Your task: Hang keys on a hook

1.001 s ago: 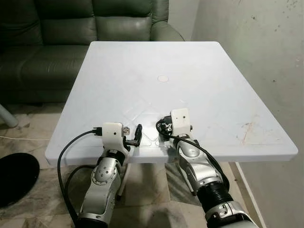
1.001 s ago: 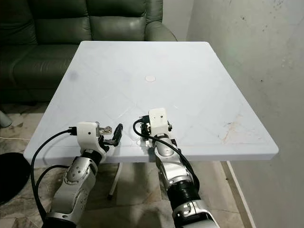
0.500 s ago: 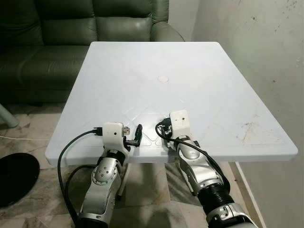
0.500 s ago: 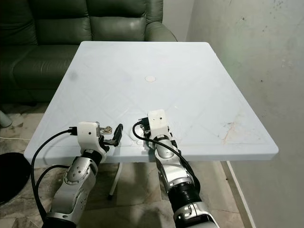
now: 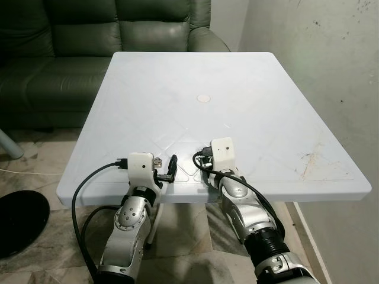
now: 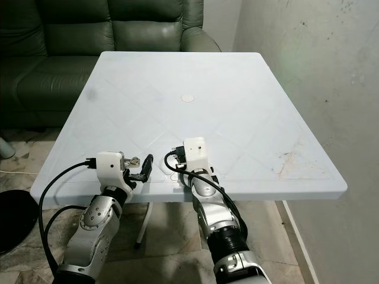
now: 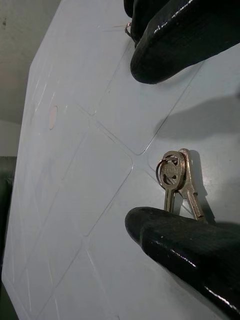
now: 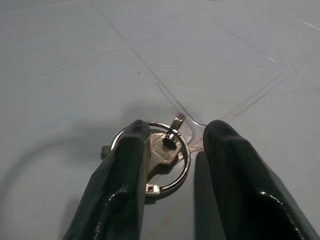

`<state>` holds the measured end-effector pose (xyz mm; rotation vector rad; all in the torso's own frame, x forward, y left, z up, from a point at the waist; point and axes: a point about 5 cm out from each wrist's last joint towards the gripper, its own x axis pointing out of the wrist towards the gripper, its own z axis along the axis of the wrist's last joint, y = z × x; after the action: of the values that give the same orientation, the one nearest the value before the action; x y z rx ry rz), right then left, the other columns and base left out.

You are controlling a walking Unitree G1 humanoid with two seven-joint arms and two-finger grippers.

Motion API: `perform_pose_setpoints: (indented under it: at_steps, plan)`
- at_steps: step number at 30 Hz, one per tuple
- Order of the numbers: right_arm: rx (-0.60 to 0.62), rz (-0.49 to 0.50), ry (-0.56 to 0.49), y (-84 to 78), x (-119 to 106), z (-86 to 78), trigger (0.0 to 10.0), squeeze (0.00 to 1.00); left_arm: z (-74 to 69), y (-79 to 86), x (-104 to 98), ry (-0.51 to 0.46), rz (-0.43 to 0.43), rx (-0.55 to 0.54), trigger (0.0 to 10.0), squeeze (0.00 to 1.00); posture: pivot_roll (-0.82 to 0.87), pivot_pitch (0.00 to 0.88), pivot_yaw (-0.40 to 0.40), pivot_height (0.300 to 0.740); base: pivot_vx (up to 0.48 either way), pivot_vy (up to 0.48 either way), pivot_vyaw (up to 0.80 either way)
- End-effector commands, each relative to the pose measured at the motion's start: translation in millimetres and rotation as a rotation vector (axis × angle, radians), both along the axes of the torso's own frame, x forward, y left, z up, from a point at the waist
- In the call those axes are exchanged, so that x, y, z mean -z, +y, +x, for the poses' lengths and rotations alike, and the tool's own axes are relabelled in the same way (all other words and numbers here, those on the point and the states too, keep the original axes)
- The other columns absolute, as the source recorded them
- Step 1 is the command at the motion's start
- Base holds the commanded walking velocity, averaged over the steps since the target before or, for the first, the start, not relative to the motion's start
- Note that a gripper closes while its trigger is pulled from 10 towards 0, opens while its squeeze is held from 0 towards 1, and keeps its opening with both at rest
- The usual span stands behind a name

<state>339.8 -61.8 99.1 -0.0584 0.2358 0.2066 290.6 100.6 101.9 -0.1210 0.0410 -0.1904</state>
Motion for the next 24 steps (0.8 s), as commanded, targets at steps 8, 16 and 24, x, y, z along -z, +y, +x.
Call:
perform_pose_setpoints:
  at_steps: [8, 16, 24]
  plan:
    - [0.050, 0.044, 0.005, 1.4, -4.6, 3.1, 9.5, 0.00, -3.3, -8.0, 0.1, 0.006, -0.016, 0.004, 10.0, 0.00, -0.01, 0.073, -0.036, 0.732, 0.000, 0.000, 0.00]
    - [0.057, 0.078, 0.006, 4.4, -8.5, 5.0, 10.0, 0.00, -3.2, -9.9, -0.1, 0.006, -0.017, 0.007, 10.0, 0.00, -0.01, 0.072, -0.034, 0.732, 0.000, 0.000, 0.00]
    - [0.063, 0.061, 0.007, 6.6, -8.5, 5.5, 6.9, 0.00, -2.8, -10.6, -0.3, 0.004, -0.019, 0.007, 10.0, 0.00, -0.01, 0.070, -0.034, 0.732, 0.000, 0.000, 0.00]
